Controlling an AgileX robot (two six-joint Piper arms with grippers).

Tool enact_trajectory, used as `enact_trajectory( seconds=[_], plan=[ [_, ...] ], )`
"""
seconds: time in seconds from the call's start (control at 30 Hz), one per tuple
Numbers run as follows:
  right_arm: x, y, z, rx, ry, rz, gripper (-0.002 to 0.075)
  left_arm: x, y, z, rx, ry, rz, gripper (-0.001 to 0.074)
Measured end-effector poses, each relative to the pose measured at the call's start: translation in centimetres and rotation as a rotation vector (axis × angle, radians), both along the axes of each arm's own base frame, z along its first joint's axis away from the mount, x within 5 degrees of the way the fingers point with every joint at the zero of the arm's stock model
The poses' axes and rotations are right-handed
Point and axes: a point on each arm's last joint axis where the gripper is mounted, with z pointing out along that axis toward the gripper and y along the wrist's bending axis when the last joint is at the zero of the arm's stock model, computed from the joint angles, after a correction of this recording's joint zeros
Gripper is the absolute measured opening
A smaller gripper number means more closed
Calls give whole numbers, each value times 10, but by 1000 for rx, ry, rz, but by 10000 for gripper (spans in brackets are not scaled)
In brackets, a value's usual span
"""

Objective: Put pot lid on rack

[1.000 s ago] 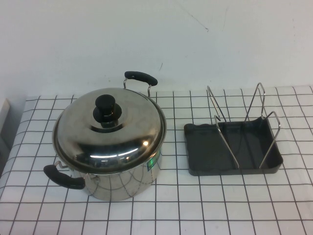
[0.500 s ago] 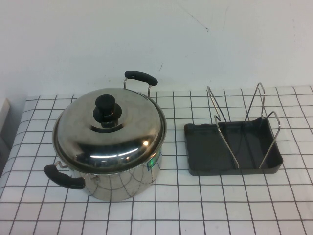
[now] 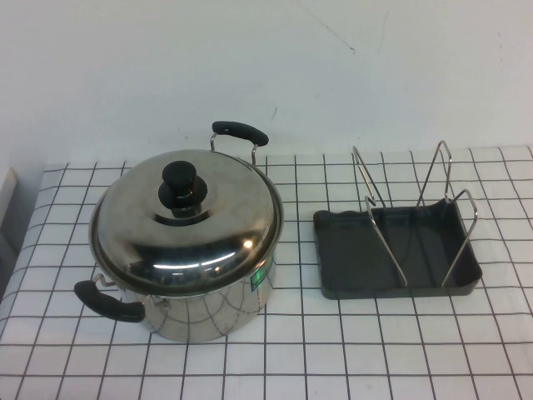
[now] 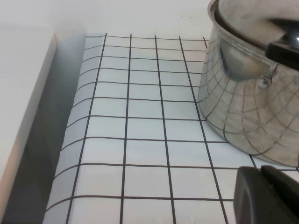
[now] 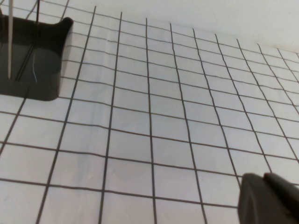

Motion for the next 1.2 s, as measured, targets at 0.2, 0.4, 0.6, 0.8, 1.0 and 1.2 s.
enact_trajectory(
  seconds=[0.2, 0.4, 0.6, 0.8, 1.0, 1.2],
  plan=[
    [0, 0, 0, -4, 0, 0, -3, 0, 0, 0, 0, 0, 0, -2],
    [0, 0, 0, -5, 0, 0, -3, 0, 0, 0, 0, 0, 0, -2],
    [0, 0, 0, -6, 0, 0, -3, 0, 0, 0, 0, 0, 0, -2],
    [0, 0, 0, -10, 1, 0, -3, 0, 0, 0, 0, 0, 0, -2],
    [0, 0, 0, -13, 1, 0, -3, 0, 0, 0, 0, 0, 0, -2],
    [2, -1, 5, -65, -58, 13, -3, 2, 1, 5, -4, -88, 14, -2]
  ],
)
